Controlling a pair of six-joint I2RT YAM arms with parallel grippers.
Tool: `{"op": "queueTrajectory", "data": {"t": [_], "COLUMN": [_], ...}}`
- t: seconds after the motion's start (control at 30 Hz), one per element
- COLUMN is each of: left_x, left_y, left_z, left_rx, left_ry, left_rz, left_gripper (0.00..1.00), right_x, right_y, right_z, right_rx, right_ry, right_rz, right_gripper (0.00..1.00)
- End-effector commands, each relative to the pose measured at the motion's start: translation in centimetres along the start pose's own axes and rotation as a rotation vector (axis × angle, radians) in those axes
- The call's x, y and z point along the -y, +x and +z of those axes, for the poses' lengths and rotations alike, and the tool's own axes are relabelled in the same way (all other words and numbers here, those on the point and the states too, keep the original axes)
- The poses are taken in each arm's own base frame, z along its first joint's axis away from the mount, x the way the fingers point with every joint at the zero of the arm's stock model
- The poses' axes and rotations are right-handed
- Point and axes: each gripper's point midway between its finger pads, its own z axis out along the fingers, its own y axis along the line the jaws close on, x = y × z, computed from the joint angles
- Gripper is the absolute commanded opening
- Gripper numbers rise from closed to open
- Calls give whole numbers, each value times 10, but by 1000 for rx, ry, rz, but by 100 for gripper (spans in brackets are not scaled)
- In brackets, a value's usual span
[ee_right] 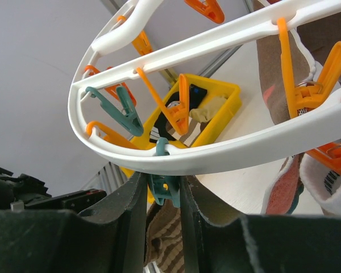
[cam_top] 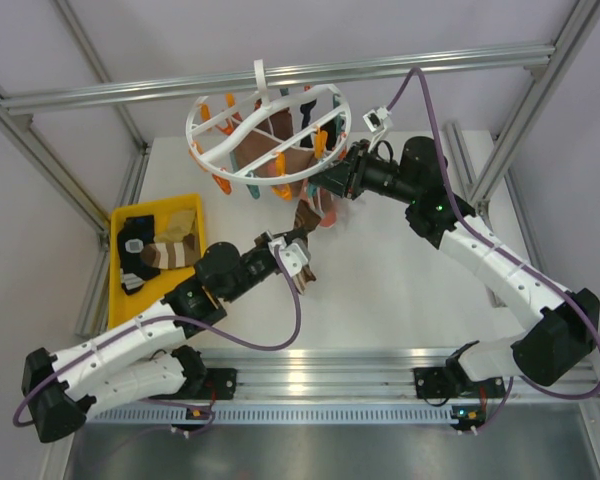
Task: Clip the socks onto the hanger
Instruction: Clamp the sock onto the hanger.
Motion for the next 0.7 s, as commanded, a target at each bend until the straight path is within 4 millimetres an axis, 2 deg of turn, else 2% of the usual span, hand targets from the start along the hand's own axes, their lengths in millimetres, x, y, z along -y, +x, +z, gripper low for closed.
{"op": "queueTrajectory", "data": {"t": [0.0,0.67], "left_x": [-33,-40], "left_y": [-44,-46], "left_z": [4,15], "left_rx": [130,132], "left_ry": [-109,-142], "left_rz": [12,26], "left_gripper": [0,0], "right_x": [11,12], "right_y": [-8,-3], "right_z": [0,-2], "right_rx": [33,25], "right_ry": [33,29], "right_rz": [3,-2], "right_gripper": [0,0]}}
